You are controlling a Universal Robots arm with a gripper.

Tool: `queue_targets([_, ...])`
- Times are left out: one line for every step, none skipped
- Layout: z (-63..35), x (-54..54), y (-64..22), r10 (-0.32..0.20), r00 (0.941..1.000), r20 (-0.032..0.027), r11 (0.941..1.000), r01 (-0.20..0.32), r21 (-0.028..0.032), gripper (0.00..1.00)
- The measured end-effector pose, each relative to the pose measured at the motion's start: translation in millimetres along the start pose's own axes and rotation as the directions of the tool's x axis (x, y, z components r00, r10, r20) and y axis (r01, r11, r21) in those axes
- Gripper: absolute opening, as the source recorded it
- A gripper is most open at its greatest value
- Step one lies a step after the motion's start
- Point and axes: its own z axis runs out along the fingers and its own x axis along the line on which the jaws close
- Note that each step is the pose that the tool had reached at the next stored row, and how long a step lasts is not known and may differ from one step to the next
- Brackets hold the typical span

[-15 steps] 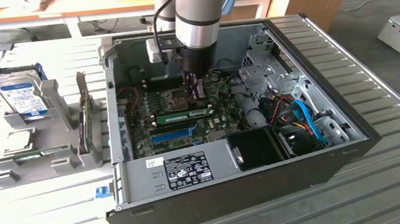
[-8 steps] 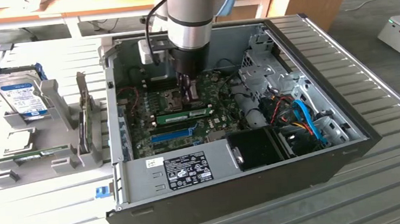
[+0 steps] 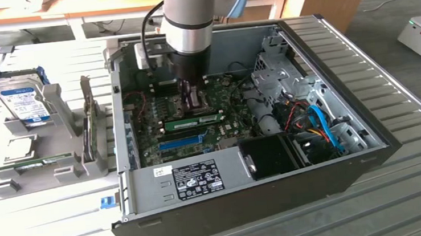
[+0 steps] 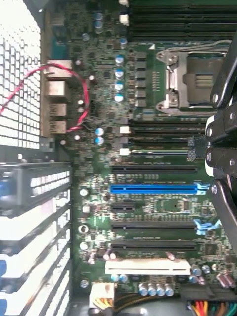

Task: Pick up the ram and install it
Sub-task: 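Press down the ram until it locks into place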

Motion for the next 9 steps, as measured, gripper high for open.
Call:
queue_targets([0.0, 0.1, 2.3, 0.0, 1.0, 0.0, 1.0, 0.0, 0.0, 0.11])
queue_targets([0.1, 0.1, 4.5, 0.0, 1.0, -0.0001, 1.0, 0.0, 0.0, 0.11])
queue_targets([0.2, 0.1, 6.6, 0.0, 1.0, 0.0, 1.0, 0.0, 0.0, 0.11])
queue_targets([0.3, 0.2, 8.6, 0.0, 1.0, 0.0, 1.0, 0.0, 0.0, 0.11])
queue_targets([0.3, 0.2, 10.1, 0.0, 1.0, -0.0001, 1.0, 0.0, 0.0, 0.11])
queue_targets([0.3, 0.2, 10.9, 0.0, 1.0, 0.0, 1.0, 0.0, 0.0001, 0.11])
queue_targets([0.4, 0.1, 11.0, 0.0, 1.0, 0.0001, 1.0, 0.0, 0.0001, 0.11])
queue_targets([0.3, 0.2, 11.0, 0.0, 1.0, 0.0, 1.0, 0.0, 0.0, 0.11])
queue_targets([0.3, 0.2, 11.0, 0.0, 1.0, 0.0, 1.0, 0.0, 0.0, 0.11])
